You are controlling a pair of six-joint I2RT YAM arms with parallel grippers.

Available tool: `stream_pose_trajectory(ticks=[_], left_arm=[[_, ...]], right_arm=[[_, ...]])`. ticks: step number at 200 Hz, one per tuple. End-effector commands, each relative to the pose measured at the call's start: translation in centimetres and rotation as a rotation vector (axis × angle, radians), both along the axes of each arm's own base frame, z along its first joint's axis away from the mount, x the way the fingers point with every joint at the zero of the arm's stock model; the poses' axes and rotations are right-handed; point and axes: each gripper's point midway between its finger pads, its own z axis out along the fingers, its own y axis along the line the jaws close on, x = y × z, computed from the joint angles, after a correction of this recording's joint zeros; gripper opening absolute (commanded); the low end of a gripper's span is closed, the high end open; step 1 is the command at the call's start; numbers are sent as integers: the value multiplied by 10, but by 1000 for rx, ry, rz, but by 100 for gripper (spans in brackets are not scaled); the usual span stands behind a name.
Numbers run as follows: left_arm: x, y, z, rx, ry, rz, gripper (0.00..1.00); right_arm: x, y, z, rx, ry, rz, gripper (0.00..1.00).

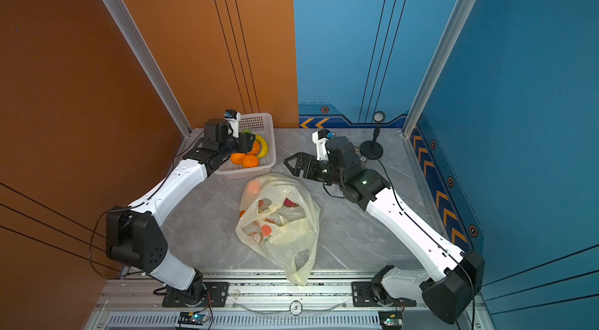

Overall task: Untie the knot of the plastic bag and take out the fruit
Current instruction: Place the fruit in the basket.

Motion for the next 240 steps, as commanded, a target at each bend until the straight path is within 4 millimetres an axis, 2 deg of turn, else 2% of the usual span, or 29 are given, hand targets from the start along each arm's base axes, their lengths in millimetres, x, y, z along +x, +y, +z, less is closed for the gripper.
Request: stream_pose_trajectory(ticks=[1,32,43,73,121,152,175,193,207,240], left_arm=[[13,10,-24,1,145,56,37],[34,-1,-66,-20,316,37,37],[40,-5,-75,-33,346,31,37],[48,-21,-106,-42,423,9,36],[53,-38,-144,-20,501,-18,36],[56,-37,-170,33,559,-23,38],[55,-32,-191,71,611,-11,46],[53,-31,-194,76,621,-11,59],[53,-33,-189,79,612,-17,69],[53,-38,-157,73,554,-33,85]], right_arm=[[5,-2,4,-13,-22,-13,94],[6,-3,0,-18,-8,-20,94],[6,-3,-2,-21,-5,-24,94],[7,-4,-5,-25,2,-25,94],[6,-8,-9,-34,7,-30,95],[6,-11,-6,-26,-1,-37,95],[5,-14,-6,-28,0,-38,95],[3,-16,-5,-29,-2,-38,95],[4,-18,-4,-26,-6,-42,95],[4,-19,0,-19,-13,-41,95]])
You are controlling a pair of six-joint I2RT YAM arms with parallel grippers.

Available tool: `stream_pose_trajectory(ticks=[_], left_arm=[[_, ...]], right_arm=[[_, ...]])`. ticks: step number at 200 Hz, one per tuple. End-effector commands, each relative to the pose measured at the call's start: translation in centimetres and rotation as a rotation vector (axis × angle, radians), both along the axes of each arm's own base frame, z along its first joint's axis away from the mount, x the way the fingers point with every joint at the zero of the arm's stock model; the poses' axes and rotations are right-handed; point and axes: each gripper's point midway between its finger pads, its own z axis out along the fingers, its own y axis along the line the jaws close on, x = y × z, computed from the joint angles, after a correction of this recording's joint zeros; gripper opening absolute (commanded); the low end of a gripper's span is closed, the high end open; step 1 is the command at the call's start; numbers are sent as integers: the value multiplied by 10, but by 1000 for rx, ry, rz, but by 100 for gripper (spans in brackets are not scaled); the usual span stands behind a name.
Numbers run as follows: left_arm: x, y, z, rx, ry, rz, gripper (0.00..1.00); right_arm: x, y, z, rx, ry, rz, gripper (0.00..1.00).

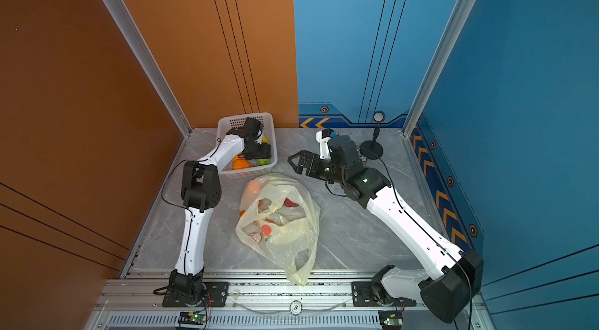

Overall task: Untie the knot of the plastic bag and take out the fruit
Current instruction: Place the fruit in the basket, then pick up the fruit from the plastic bag.

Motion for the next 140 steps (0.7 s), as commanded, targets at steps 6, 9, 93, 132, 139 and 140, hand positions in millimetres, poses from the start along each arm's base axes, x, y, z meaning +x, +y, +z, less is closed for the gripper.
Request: stream_pose_trajectory(ticks=[6,9,93,132,139,140], left_arm=[[-5,-4,42,1,-50,-26,85],[-6,-4,45,0,-55,-27,89],[-70,-12,180,-120,-290,-80,96],[-141,-31,214,-181,-372,-225,95],[-155,-36,214,-181,-375,-264,95],[-157,-36,214,-179,-376,-268,95]], right_arm=[[-5,-6,2,-11,-14,4,95],[-5,-6,2,-11,-13,3,95],[-9,-9,-7,-22,-8,5,95],[-13,-11,-22,-48,17,19,95],[-14,-11,-26,-57,22,24,95],[-14,-11,-26,-58,22,23,95]])
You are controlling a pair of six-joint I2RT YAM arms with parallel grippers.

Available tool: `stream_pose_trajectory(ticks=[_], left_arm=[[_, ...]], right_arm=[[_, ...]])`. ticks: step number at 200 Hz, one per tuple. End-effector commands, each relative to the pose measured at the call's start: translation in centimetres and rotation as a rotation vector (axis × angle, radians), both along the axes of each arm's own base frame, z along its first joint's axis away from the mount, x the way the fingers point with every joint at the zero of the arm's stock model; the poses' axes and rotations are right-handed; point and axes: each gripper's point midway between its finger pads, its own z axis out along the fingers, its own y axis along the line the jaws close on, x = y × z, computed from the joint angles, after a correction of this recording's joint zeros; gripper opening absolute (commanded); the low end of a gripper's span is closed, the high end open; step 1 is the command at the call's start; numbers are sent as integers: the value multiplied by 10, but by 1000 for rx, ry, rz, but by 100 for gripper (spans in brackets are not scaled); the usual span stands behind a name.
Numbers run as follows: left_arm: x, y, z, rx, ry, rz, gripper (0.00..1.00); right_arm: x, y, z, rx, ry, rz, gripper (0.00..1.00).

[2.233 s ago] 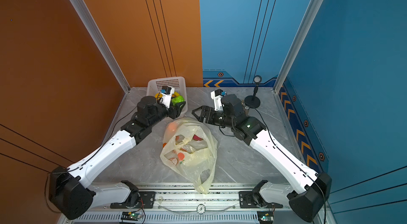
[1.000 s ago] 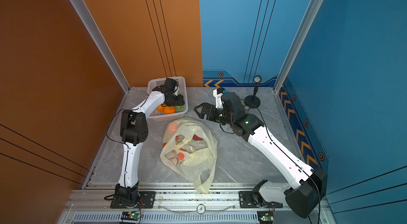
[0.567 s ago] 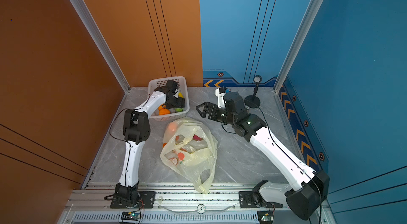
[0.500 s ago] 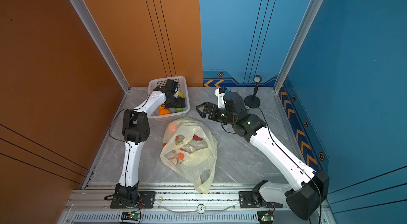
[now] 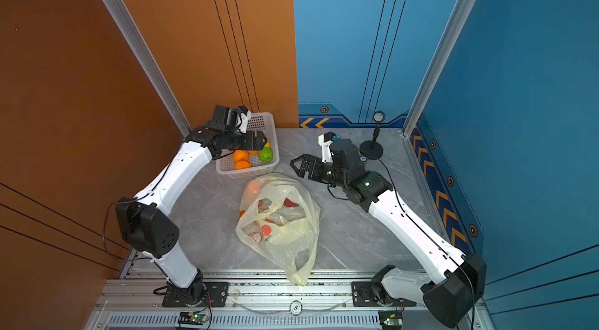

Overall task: Untie the knot of the plastic bag and take out the fruit
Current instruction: Pick up the fruit from the plastic bag.

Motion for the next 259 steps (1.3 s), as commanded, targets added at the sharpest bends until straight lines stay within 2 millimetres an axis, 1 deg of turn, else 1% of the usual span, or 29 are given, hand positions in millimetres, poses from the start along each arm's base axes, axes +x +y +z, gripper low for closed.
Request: stream_pose_trajectory(ticks=[1,14,28,39,58,66,79,91,105,122,128,130,139,155,166,177,182,185,197,207,225,242,259], left_arm=[[-38,-18,-3,1,-13,-132,95],[-64,-23,-7,25,-15,-188,95],[-91,-27,-18,64,-2,-242,95],[-111,-30,-31,102,25,-286,95],[-137,-32,-54,161,83,-351,95],[-143,-33,-65,179,110,-372,95],[-150,-36,-80,212,145,-400,95],[-150,-40,-94,251,169,-416,95],[-142,-42,-107,318,183,-409,94],[-134,-53,-120,339,204,-424,90],[-130,-57,-124,347,206,-419,88],[-129,-57,-125,348,207,-415,84],[-124,-61,-129,356,212,-406,73],[-117,-69,-128,342,206,-396,56],[-114,-74,-123,320,183,-391,47],[-109,-77,-112,295,147,-367,36],[-106,-77,-108,284,132,-353,32],[-105,-78,-104,276,122,-346,29],[-101,-78,-91,240,91,-319,20],[-99,-80,-80,205,67,-314,17],[-97,-85,-64,147,34,-321,15],[-95,-86,-56,138,15,-311,15],[-88,-84,-49,136,1,-277,15]], right_arm=[[-8,-5,-10,-37,0,25,95],[-11,-7,-17,-55,9,29,94],[-14,-9,-25,-76,19,31,94],[-16,-11,-32,-93,26,30,94],[-20,-13,-42,-112,38,37,94],[-22,-13,-47,-119,43,42,94],[-25,-13,-54,-134,47,52,94],[-27,-13,-61,-155,44,64,93],[-30,-11,-67,-184,33,84,93],[-33,-9,-73,-217,27,103,93],[-34,-10,-76,-230,26,105,93],[-34,-9,-76,-233,25,107,93],[-35,-10,-78,-252,22,111,92],[-38,-9,-81,-282,7,128,90],[-40,-8,-84,-307,-10,146,88],[-44,-6,-87,-337,-40,171,87],[-43,-7,-89,-356,-57,169,87],[-49,-1,-89,-366,-74,196,86],[-57,6,-91,-413,-144,242,84],[-63,13,-93,-453,-212,285,81],[-73,27,-97,-521,-321,368,81],[-73,35,-106,-579,-393,409,81],[-73,49,-114,-613,-457,474,80]])
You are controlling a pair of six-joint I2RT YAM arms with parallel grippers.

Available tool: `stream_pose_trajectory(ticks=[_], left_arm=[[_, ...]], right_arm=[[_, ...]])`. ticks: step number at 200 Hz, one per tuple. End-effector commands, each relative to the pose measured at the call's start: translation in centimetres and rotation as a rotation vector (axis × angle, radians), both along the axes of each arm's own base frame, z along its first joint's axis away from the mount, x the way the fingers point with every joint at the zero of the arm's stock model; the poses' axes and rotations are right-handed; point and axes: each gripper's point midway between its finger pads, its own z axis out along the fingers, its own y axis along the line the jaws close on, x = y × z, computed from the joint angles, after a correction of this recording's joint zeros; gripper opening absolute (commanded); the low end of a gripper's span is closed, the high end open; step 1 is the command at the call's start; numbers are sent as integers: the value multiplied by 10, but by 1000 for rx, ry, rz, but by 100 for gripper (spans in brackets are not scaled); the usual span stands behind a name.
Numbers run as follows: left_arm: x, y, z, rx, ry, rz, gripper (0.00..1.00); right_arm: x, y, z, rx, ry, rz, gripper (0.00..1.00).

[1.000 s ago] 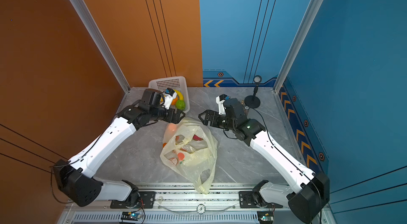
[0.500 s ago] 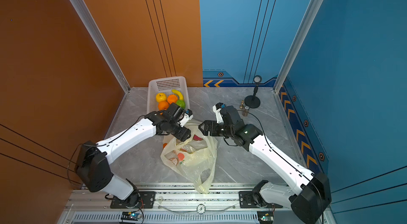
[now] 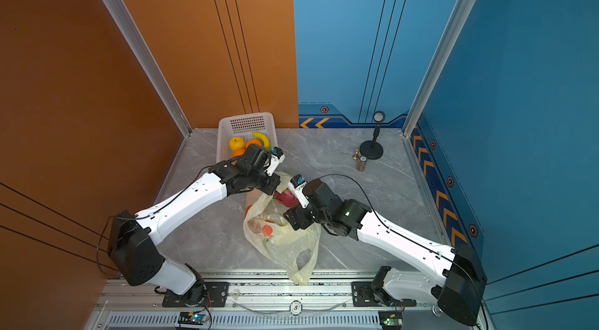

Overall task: Untie the knot of the plastic bag and take out the fruit
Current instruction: Pick up the fruit from the plastic bag.

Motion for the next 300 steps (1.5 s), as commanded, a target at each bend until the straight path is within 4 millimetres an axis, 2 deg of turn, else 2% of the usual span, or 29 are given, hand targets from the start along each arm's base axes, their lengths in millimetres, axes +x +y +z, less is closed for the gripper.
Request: stream_pose_trajectory(ticks=[1,31,51,75,97,139,198,242,300], left_arm=[[13,-2,28,-61,-56,43,15],[29,-7,40,-111,-69,79,15],[40,-8,39,-134,-62,85,15],[48,-6,34,-163,-35,92,15],[53,-2,29,-196,-17,105,15],[57,1,18,-231,19,116,15],[62,3,7,-230,47,129,15],[63,7,0,-223,61,138,15],[64,13,-11,-209,82,157,15]], right_arm=[[14,13,-3,-74,-176,85,81],[16,42,-30,-147,-204,213,80],[27,50,-47,-235,-209,237,80],[44,51,-63,-329,-246,268,81],[59,50,-69,-378,-256,253,86],[83,53,-71,-362,-232,208,90],[112,46,-89,-319,-109,138,92],[118,40,-117,-353,-43,125,92],[109,30,-158,-433,57,136,89]])
